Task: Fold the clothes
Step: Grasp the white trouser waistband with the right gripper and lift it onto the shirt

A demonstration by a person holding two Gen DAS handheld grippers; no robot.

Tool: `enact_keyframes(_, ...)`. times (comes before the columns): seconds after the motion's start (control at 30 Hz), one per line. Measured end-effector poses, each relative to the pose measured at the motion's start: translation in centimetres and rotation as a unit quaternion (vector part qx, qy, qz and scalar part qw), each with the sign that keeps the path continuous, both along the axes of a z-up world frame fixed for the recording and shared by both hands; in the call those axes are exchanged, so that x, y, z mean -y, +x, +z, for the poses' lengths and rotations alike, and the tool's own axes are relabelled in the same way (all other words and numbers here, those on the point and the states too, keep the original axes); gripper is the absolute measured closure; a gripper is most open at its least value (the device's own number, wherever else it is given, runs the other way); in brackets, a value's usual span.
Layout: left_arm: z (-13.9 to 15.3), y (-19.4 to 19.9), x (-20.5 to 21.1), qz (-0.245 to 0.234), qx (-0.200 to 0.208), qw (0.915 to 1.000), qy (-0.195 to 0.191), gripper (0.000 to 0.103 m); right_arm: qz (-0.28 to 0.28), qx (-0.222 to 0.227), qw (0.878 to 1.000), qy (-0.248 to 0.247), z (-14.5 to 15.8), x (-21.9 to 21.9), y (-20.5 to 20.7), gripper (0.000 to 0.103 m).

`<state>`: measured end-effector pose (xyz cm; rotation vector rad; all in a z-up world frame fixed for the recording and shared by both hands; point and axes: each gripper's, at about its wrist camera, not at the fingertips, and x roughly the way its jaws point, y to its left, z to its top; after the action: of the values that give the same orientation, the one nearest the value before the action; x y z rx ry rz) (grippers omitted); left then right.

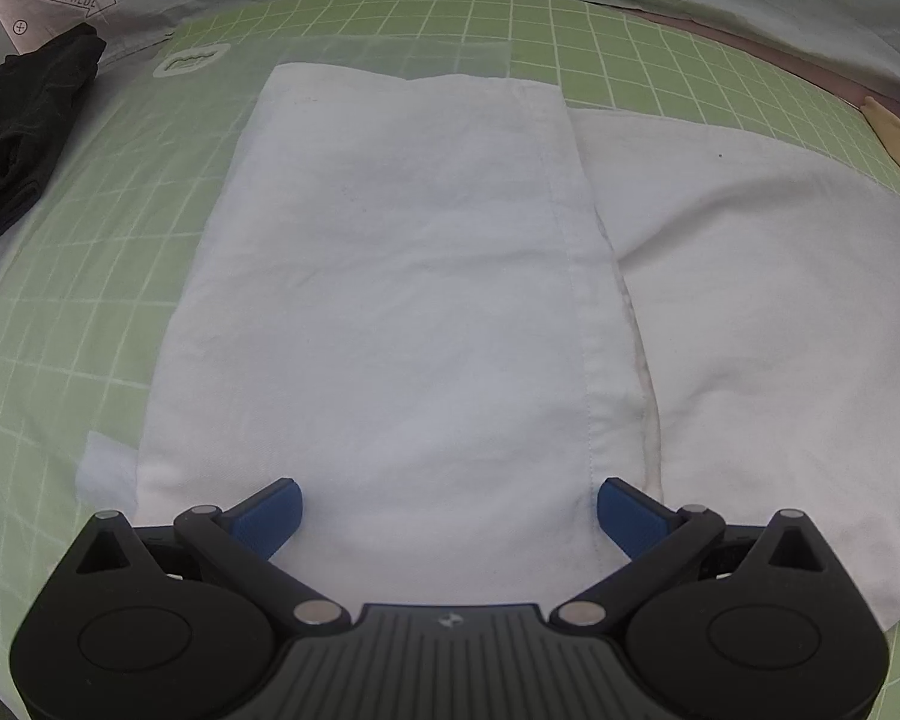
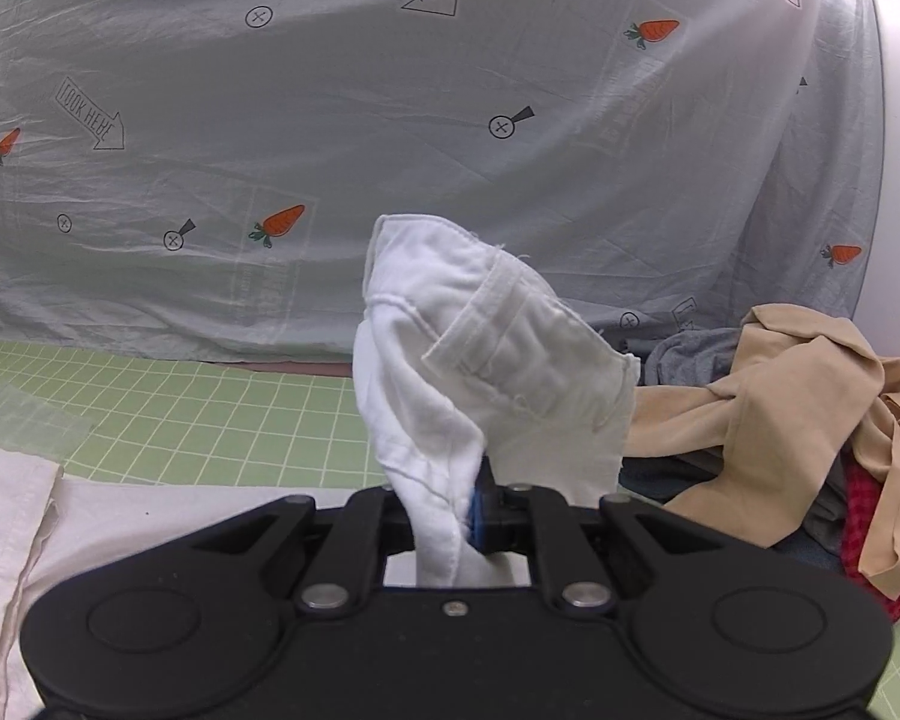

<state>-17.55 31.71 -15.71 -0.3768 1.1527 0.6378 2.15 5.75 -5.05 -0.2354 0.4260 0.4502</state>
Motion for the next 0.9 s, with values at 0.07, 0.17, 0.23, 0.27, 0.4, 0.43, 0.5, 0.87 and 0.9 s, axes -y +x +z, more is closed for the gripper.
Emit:
enact_keyframes(0.07, 1.0, -0.6, -0.2, 0.000, 0.007, 0.9998, 0.018, 0.000, 0.013, 0.001, 1.000, -0.003, 0.0, -1.0, -1.0, 0.093)
enact_keyframes(0.17, 2.1, -1.4, -1.2, 0.004, 0.022, 0.9993, 0.030, 0.000, 0.034, 0.003, 0.999, -0.008, -0.1, -2.6, -2.8, 0.093)
enact_keyframes(0.23, 2.8, -2.0, -1.8, 0.009, 0.031, 0.9987, 0.039, 0.000, 0.052, -0.007, 0.999, -0.012, -0.7, -4.2, -4.0, 0.093)
enact_keyframes(0.27, 3.1, -2.4, -2.1, 0.011, 0.035, 0.9984, 0.043, 0.000, 0.062, -0.017, 0.998, -0.017, -1.4, -5.0, -4.9, 0.093)
enact_keyframes(0.4, 3.8, -3.3, -3.0, 0.017, 0.049, 0.9972, 0.054, 0.000, 0.103, -0.064, 0.991, -0.056, -5.2, -7.6, -8.5, 0.092)
enact_keyframes(0.43, 3.7, -3.6, -3.2, 0.020, 0.049, 0.9973, 0.051, 0.000, 0.112, -0.072, 0.988, -0.081, -6.5, -8.2, -9.5, 0.092)
enact_keyframes(0.5, 3.5, -4.1, -3.6, 0.026, 0.050, 0.9974, 0.045, 0.000, 0.122, -0.070, 0.981, -0.134, -8.8, -8.6, -10.9, 0.091)
enact_keyframes(0.87, 2.6, -5.3, -5.3, 0.024, 0.040, 0.9985, 0.028, 0.000, 0.063, -0.117, 0.987, -0.094, -5.8, -6.5, -10.4, 0.079)
enact_keyframes(0.9, 2.5, -5.5, -5.4, 0.024, 0.040, 0.9985, 0.028, 0.000, 0.055, -0.120, 0.988, -0.085, -5.4, -6.2, -10.4, 0.071)
